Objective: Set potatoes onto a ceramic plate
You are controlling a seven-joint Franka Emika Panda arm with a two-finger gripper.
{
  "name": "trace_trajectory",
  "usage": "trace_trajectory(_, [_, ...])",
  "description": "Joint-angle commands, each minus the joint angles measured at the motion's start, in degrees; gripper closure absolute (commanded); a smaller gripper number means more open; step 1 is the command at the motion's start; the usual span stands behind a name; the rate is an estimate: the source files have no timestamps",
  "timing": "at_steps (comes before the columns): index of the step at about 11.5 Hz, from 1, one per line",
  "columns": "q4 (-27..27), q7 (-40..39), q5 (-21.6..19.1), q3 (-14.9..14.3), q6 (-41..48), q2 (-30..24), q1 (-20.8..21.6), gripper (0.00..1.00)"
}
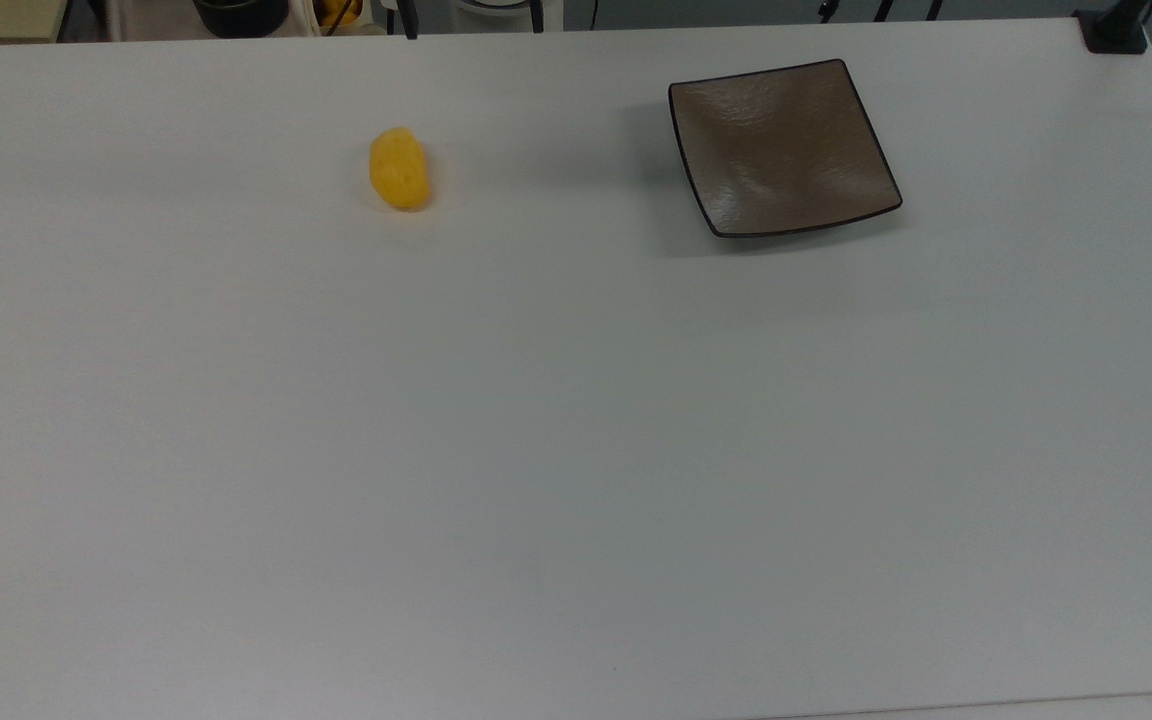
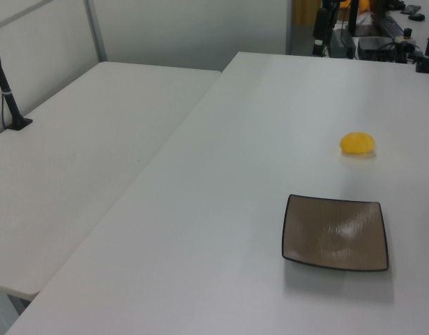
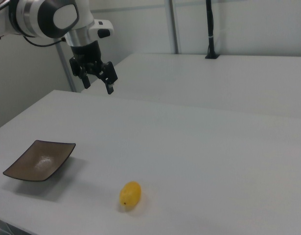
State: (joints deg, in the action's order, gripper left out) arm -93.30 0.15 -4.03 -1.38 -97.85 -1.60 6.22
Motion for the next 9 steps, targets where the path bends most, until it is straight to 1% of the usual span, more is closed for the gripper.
trace_trajectory(1, [-0.9, -0.9, 0.1, -0.3, -1.4, -0.9, 0.0, 0.0])
trace_trajectory(9, [-1.1, -0.4, 0.0, -0.4, -0.6, -0.9, 0.4, 0.0])
